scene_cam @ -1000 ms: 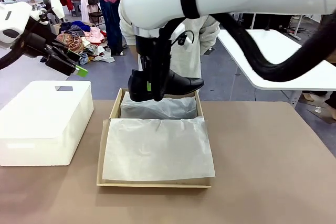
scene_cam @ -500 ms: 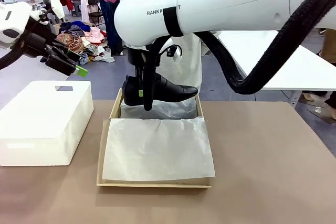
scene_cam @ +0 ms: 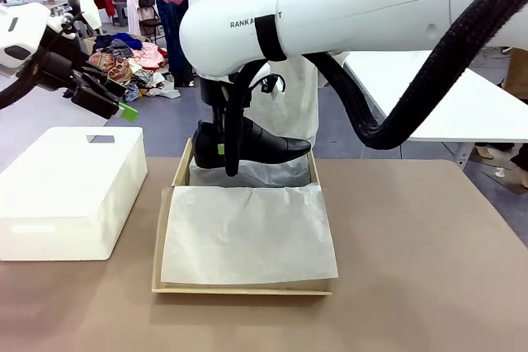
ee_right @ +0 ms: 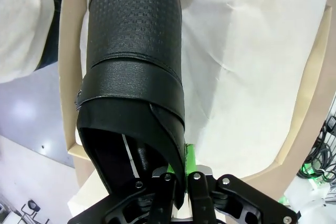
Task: Pack the shoes into the box.
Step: Place the other shoe of the Shoes into the Shoes Box.
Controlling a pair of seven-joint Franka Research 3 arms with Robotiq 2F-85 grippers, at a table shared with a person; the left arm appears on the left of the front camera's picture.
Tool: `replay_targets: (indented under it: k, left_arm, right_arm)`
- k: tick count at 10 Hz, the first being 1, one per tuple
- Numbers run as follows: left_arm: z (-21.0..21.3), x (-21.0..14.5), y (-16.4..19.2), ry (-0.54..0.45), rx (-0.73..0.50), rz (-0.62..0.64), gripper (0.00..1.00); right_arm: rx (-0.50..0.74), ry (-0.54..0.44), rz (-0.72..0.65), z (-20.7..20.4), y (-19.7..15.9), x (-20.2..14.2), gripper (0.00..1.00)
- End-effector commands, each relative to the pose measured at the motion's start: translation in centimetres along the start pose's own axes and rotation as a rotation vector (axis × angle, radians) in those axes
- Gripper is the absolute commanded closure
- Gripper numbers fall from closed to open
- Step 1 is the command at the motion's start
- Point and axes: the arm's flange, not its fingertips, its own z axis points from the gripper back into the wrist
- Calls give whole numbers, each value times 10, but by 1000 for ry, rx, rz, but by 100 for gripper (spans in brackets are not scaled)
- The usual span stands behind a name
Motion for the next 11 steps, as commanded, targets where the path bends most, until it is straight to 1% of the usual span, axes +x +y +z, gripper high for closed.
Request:
replay_targets:
  k: [1, 4, 8, 11]
  left_arm:
    - [0, -1, 3, -16, -11, -11, 0]
    - [0, -1, 3, -16, -11, -11, 0]
    - [0, -1, 3, -16, -11, -11, 0]
    - [0, -1, 3, -16, -11, -11, 0]
  right_arm:
    - [38, 20, -88, -6, -1, -9, 100]
    - [59, 16, -127, -15, -4, -15, 100]
    - [24, 52, -158, -33, -10, -12, 100]
    - [20, 49, -171, -43, -11, -9, 100]
